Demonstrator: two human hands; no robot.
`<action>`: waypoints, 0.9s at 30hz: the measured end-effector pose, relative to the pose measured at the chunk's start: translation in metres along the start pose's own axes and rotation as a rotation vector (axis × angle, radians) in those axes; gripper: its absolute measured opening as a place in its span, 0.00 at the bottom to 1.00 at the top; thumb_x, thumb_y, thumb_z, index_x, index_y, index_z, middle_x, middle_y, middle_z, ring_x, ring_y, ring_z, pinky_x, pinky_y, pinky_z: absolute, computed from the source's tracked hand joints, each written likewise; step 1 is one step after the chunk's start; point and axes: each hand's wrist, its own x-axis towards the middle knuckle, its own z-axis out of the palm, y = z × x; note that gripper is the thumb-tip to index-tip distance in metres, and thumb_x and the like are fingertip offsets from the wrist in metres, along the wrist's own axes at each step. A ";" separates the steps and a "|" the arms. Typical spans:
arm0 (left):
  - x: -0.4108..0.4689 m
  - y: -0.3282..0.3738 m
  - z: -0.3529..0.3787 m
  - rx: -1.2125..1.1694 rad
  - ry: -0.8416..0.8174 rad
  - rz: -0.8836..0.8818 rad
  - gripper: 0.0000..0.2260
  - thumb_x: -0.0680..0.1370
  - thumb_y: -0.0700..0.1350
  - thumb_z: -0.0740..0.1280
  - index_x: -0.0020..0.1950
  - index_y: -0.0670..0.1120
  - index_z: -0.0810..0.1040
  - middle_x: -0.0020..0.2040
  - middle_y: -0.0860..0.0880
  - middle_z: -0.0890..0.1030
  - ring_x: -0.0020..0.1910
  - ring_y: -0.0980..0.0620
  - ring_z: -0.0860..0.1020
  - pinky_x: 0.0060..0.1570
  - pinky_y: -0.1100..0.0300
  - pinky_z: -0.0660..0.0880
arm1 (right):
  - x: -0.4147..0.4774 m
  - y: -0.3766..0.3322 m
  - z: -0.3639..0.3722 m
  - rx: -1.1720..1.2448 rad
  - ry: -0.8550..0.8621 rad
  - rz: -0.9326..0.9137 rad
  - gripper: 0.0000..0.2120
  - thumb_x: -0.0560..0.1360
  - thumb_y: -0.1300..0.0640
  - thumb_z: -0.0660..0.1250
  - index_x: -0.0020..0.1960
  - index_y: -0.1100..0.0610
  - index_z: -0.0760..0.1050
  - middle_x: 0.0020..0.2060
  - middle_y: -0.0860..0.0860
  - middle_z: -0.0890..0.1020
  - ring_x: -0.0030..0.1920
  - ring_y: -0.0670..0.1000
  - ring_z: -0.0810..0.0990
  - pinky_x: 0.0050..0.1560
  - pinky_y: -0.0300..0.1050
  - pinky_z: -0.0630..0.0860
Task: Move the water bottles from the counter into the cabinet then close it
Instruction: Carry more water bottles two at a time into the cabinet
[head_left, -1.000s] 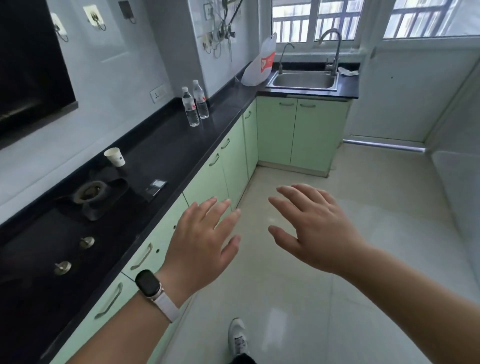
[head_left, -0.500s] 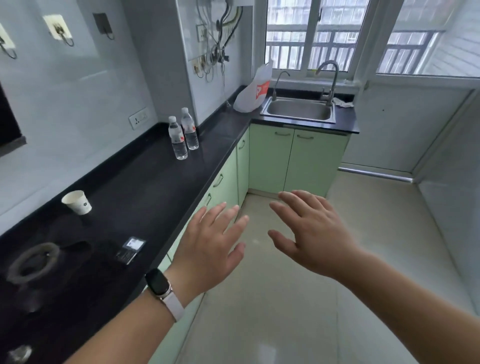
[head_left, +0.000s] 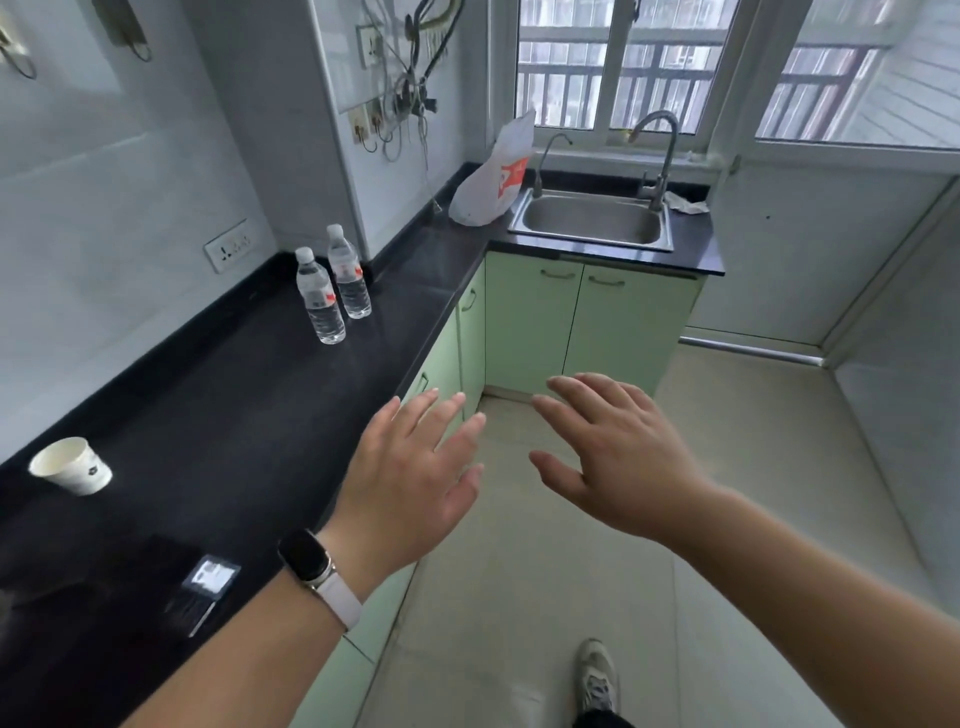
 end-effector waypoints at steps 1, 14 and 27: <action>0.007 -0.004 0.007 0.011 -0.006 -0.008 0.19 0.78 0.52 0.63 0.65 0.46 0.81 0.65 0.43 0.80 0.66 0.39 0.77 0.66 0.39 0.70 | 0.009 0.009 0.007 0.006 -0.008 -0.007 0.26 0.76 0.39 0.59 0.66 0.53 0.75 0.63 0.52 0.78 0.64 0.58 0.74 0.63 0.53 0.71; 0.166 -0.042 0.107 0.141 -0.117 -0.167 0.20 0.78 0.52 0.65 0.66 0.45 0.80 0.66 0.42 0.80 0.67 0.39 0.76 0.64 0.37 0.72 | 0.148 0.167 0.087 0.121 -0.069 -0.185 0.27 0.77 0.38 0.57 0.69 0.53 0.73 0.64 0.53 0.77 0.65 0.59 0.74 0.66 0.55 0.69; 0.233 -0.091 0.158 0.247 -0.176 -0.391 0.21 0.79 0.53 0.62 0.67 0.44 0.80 0.66 0.42 0.80 0.67 0.40 0.76 0.66 0.40 0.71 | 0.286 0.224 0.144 0.224 -0.084 -0.399 0.28 0.77 0.38 0.56 0.69 0.53 0.73 0.65 0.52 0.77 0.66 0.58 0.74 0.65 0.55 0.71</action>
